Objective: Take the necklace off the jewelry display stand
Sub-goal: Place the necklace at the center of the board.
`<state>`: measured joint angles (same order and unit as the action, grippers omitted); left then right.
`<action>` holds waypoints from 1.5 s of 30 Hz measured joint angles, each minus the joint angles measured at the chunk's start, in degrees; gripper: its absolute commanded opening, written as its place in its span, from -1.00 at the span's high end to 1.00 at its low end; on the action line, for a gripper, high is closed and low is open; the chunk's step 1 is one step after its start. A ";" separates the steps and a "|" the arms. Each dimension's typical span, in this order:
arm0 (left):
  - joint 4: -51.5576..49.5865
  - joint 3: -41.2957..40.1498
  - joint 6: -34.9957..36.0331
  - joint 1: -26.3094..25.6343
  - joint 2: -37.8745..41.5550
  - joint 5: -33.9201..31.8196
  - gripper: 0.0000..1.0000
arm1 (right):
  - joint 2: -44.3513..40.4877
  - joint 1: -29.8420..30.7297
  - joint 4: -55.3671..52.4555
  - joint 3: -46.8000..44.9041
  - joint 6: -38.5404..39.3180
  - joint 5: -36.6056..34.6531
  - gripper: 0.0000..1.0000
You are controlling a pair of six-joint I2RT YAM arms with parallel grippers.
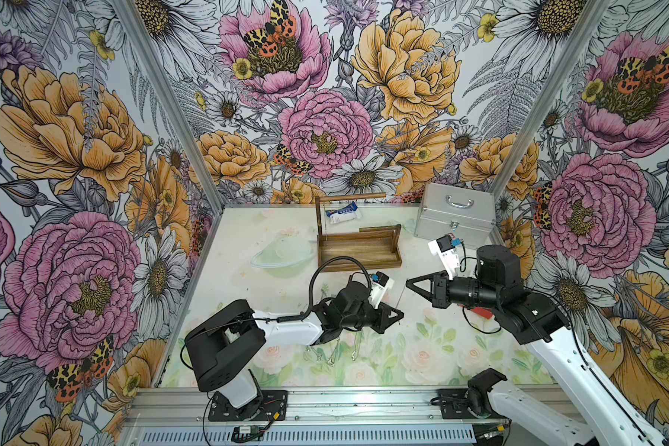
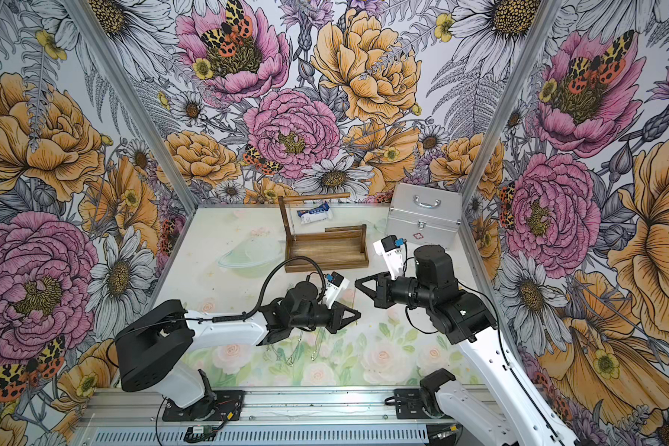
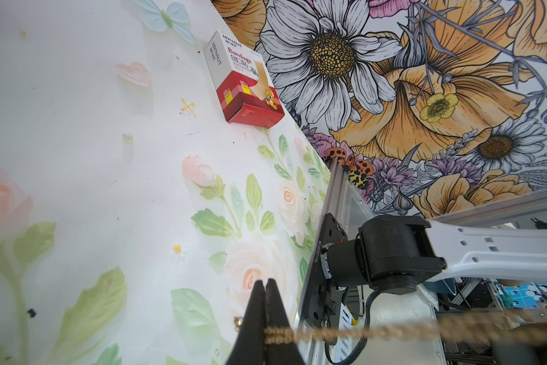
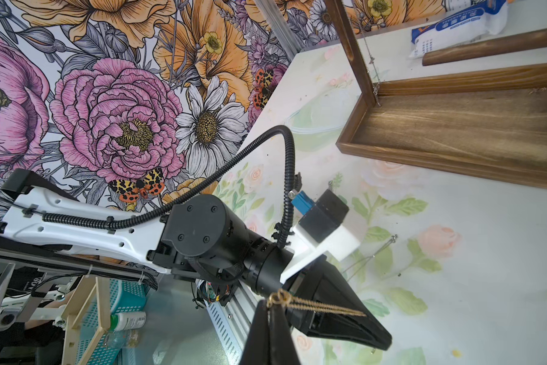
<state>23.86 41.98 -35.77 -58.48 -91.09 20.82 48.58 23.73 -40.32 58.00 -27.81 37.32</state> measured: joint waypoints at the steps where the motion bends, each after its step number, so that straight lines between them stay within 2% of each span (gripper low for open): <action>1: -0.13 -0.52 -0.83 -0.48 0.31 -0.26 0.95 | -0.11 0.00 -0.02 -0.39 -0.09 -0.33 1.00; 4: -2.12 -1.18 -3.56 -1.92 0.55 -1.60 1.00 | -0.26 0.00 -0.33 -1.81 -0.22 -1.70 1.00; 16: -14.25 -1.51 -13.22 -5.86 0.52 -5.42 1.00 | 1.27 0.00 -0.48 -8.83 -1.29 -5.16 1.00; 24: -17.62 -2.12 -17.31 -9.40 -0.94 -6.67 1.00 | 1.99 0.59 3.91 -15.76 -3.23 -5.95 1.00; 34: -21.88 -4.07 -19.41 -10.34 -1.03 -8.00 1.00 | 10.01 3.41 13.33 -21.16 -5.53 -7.39 1.00; 45: -25.57 -3.91 -19.39 -10.69 -1.03 -10.14 1.00 | 22.47 5.62 22.43 -21.49 -5.79 -8.96 1.00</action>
<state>-1.72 38.06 -55.16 -69.17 -92.12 10.68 71.05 29.34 -17.89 36.51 -33.61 28.36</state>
